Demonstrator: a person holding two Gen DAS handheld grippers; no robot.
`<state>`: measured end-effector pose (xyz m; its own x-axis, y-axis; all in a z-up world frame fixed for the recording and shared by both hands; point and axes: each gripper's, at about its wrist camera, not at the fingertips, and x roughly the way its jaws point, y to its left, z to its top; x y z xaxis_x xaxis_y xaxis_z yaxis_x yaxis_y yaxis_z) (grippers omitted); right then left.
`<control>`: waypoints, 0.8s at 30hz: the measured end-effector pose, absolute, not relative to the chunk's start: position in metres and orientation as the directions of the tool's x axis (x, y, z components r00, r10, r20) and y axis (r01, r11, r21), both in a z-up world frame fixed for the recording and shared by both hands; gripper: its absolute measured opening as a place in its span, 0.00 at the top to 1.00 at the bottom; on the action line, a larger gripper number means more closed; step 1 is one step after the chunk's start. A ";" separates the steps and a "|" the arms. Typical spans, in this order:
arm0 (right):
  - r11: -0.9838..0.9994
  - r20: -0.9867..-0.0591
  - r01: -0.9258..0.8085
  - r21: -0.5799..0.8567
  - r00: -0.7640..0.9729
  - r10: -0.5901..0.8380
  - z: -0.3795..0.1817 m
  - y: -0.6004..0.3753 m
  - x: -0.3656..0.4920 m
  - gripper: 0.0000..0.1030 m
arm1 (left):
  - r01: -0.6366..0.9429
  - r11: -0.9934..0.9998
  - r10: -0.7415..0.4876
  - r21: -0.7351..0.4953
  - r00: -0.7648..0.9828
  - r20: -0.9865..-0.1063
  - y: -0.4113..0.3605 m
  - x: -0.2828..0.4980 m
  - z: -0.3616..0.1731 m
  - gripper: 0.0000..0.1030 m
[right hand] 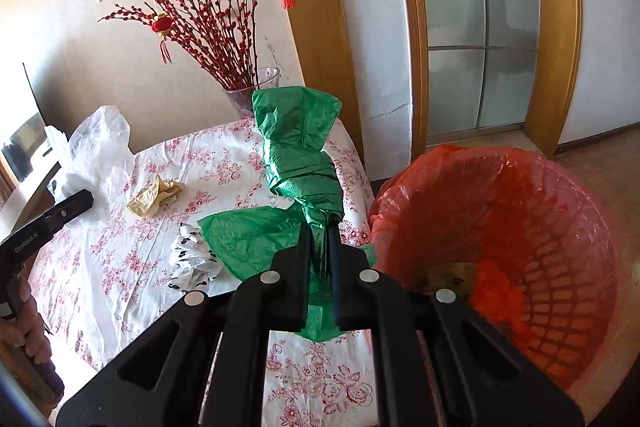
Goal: Collect trash
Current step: 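Carry the bubble wrap and green bag to the red basket and release both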
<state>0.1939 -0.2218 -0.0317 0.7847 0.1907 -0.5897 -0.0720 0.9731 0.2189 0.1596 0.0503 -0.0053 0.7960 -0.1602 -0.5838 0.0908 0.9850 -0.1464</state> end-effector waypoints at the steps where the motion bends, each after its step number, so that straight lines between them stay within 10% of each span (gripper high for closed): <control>1: 0.973 -0.587 -0.068 0.221 0.787 0.189 -0.031 -0.224 0.193 0.92 | 0.097 0.984 -0.166 -0.149 0.798 -0.580 0.050 0.158 -0.003 0.87; 24: 0.974 -0.542 0.034 0.225 0.835 0.097 -0.016 -0.276 0.158 0.92 | 0.261 0.952 -0.305 -0.158 0.783 -0.543 -0.022 0.159 0.020 0.86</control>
<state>0.1585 -0.2762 -0.0161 0.8345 0.0965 -0.5424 0.0335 0.9738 0.2249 0.1592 -0.0219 0.0198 0.7829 -0.3046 -0.5426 0.2609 0.9523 -0.1581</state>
